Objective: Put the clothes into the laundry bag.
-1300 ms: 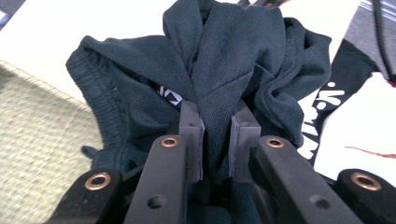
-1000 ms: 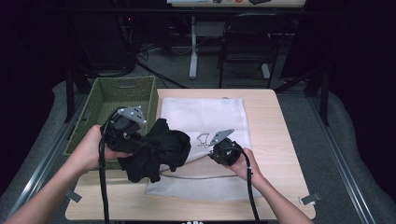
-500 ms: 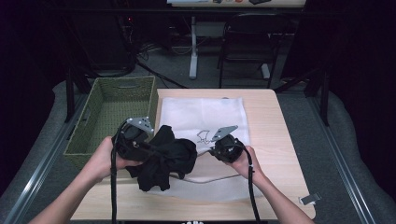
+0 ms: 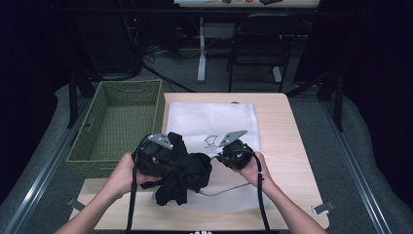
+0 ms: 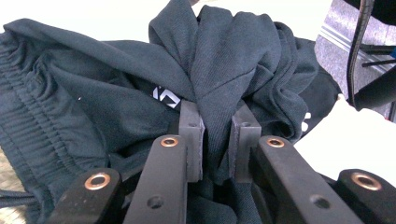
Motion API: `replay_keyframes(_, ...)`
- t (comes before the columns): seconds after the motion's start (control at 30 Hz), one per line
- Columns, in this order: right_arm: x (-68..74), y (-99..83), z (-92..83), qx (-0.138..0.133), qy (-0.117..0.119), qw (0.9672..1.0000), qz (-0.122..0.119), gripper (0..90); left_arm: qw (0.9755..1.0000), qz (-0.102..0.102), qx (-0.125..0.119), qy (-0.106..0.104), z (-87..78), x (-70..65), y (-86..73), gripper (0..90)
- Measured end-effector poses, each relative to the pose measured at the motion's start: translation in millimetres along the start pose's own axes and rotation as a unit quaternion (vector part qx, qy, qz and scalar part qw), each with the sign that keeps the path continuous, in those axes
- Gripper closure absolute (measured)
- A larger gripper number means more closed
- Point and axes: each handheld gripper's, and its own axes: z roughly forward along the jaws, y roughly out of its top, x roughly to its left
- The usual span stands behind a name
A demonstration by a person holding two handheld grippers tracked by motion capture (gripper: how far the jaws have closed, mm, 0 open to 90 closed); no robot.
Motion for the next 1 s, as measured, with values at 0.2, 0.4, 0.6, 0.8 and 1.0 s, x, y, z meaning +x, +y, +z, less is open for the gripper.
replay_keyframes(0.2, 2.0, 2.7, -3.3, -0.007, 0.004, 1.0, 0.003, 86.5, 1.0, 0.003, 0.003, 0.003, 31.4, -7.9, 2.5, 78.9)
replay_keyframes(0.4, 5.9, 3.2, -3.8, -0.007, 0.011, 0.9999, 0.001, 86.4, 0.9999, -0.014, 0.007, -0.006, 73.8, -6.4, -2.7, 78.7)
replay_keyframes(0.6, 10.2, 1.9, 2.3, 0.004, 0.014, 0.9998, -0.01, 86.4, 0.9992, -0.008, 0.034, 0.018, 112.5, -5.2, -12.6, 77.2)
replay_keyframes(0.8, 11.1, 1.1, 2.8, 0.005, 0.012, 0.9998, -0.012, 86.4, 0.9993, -0.005, 0.026, 0.027, 112.9, -5.8, -17.0, 52.4)
replay_keyframes(1.0, 11.4, 1.6, 2.3, 0.005, 0.014, 0.9998, -0.013, 86.4, 0.9977, -0.005, 0.053, 0.042, 113.4, -8.3, -21.6, 22.1)
